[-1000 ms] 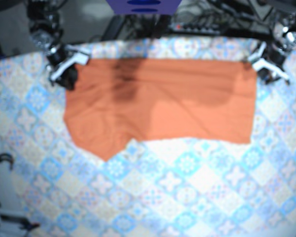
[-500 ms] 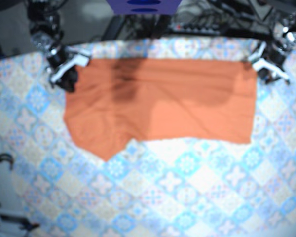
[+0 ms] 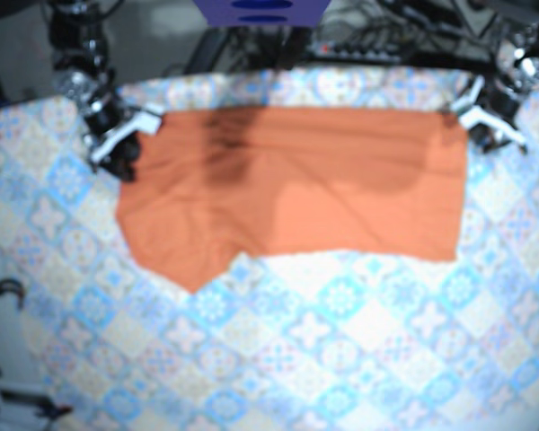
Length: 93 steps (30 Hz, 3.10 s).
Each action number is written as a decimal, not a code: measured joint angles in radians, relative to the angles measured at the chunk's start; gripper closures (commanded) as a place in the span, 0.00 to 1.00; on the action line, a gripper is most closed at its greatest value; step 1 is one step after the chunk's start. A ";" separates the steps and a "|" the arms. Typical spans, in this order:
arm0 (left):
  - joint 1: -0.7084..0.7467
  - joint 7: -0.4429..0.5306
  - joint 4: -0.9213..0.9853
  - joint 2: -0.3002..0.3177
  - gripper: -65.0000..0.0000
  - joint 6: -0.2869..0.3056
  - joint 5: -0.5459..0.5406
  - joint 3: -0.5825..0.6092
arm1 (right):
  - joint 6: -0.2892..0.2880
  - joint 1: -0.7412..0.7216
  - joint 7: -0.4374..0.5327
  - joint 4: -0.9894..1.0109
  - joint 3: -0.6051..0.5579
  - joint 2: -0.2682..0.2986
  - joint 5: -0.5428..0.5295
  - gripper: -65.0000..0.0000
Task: Fold the T-shirt properly
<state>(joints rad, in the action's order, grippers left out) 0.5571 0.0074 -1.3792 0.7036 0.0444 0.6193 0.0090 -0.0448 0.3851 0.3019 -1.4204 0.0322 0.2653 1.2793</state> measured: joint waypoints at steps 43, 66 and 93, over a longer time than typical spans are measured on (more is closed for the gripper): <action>-0.002 -0.015 -0.133 0.003 0.66 0.020 -0.362 -0.159 | -0.247 -0.076 -0.009 -0.171 0.303 0.029 -0.247 0.57; -0.508 -0.705 -0.210 -0.041 0.66 0.215 -0.972 0.013 | -0.487 -0.576 -0.542 0.058 -0.019 -0.007 -0.855 0.57; -0.721 -0.876 0.263 -0.142 0.66 0.207 -1.452 -0.118 | -0.547 -0.941 -0.595 0.774 -0.195 -0.026 -1.153 0.38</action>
<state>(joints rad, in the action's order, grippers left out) -0.1635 -0.8684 -1.1160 0.5621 0.2516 -0.8322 -0.1089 -0.5915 -0.5556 -0.2928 -0.6468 -0.1631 0.2390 0.1261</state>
